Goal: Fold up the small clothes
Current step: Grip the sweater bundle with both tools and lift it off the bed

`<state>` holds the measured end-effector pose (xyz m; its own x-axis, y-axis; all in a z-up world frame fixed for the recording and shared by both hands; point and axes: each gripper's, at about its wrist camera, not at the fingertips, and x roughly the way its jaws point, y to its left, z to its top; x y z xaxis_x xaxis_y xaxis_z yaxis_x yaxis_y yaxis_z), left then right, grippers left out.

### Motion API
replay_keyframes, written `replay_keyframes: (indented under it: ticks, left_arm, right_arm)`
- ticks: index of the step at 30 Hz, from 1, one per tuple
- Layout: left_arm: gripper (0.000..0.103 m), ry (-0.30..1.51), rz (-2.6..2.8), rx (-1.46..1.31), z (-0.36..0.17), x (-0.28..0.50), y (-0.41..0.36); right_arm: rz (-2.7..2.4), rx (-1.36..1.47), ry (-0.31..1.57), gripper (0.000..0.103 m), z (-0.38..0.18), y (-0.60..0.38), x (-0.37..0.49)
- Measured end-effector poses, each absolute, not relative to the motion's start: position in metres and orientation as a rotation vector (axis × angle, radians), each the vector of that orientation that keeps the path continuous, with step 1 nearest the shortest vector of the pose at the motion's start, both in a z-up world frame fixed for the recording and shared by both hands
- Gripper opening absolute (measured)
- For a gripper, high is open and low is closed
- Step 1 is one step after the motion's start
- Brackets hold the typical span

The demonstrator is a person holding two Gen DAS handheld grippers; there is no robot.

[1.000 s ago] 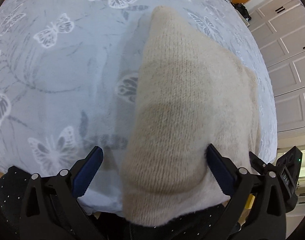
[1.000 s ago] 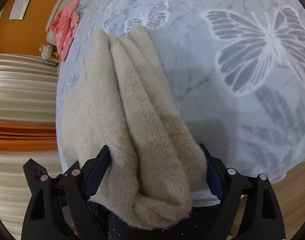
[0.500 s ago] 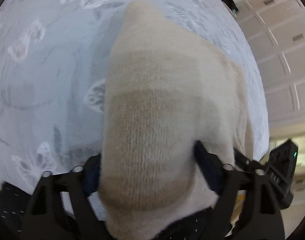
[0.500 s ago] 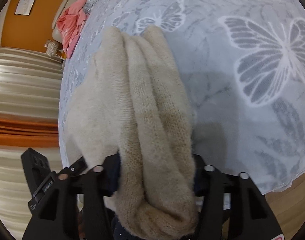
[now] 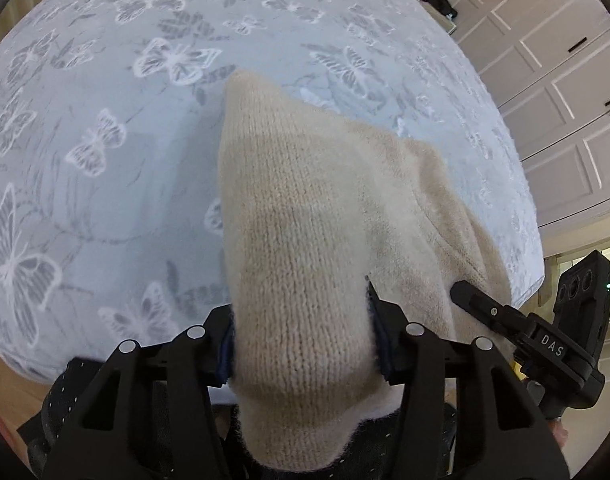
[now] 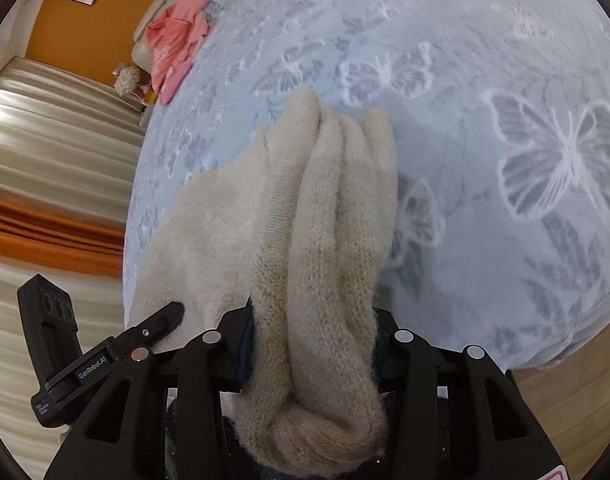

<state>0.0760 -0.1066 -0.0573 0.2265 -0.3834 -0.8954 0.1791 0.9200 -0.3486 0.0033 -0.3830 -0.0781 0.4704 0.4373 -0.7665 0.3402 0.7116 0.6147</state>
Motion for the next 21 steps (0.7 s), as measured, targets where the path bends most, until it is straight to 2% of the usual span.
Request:
replay_keyframes:
  ticks: [4,8,11,13,14,17,21]
  left_arm:
    - [0.065,1.361,-0.306,-0.118,-0.088,0.073,-0.106]
    - [0.089,1.309,-0.279,-0.046,-0.095,0.071,-0.107]
    - [0.092,1.342,-0.280,-0.094,-0.106,0.081,-0.105]
    - [0.086,1.375,-0.294,-0.162,-0.109,0.084,-0.103]
    - [0.068,1.380,-0.321,-0.190,-0.107,0.084,-0.102]
    - [0.051,1.358,-0.354,-0.161,-0.089,0.078,-0.107]
    - [0.044,1.277,-0.386,-0.142,-0.052,0.064,-0.102]
  right_arm:
    - [0.035,0.869,1.178,0.048,-0.107,-0.382,0.001]
    - [0.023,0.912,1.185,0.063,-0.119,-0.385,-0.001]
    - [0.015,0.938,1.193,0.064,-0.127,-0.386,0.002]
    - [0.011,0.925,1.190,0.057,-0.127,-0.384,0.004]
    - [0.013,0.909,1.181,0.050,-0.124,-0.382,0.004]
    - [0.016,0.801,1.141,0.043,-0.100,-0.371,0.005]
    - [0.023,0.756,1.075,0.041,-0.068,-0.363,0.002]
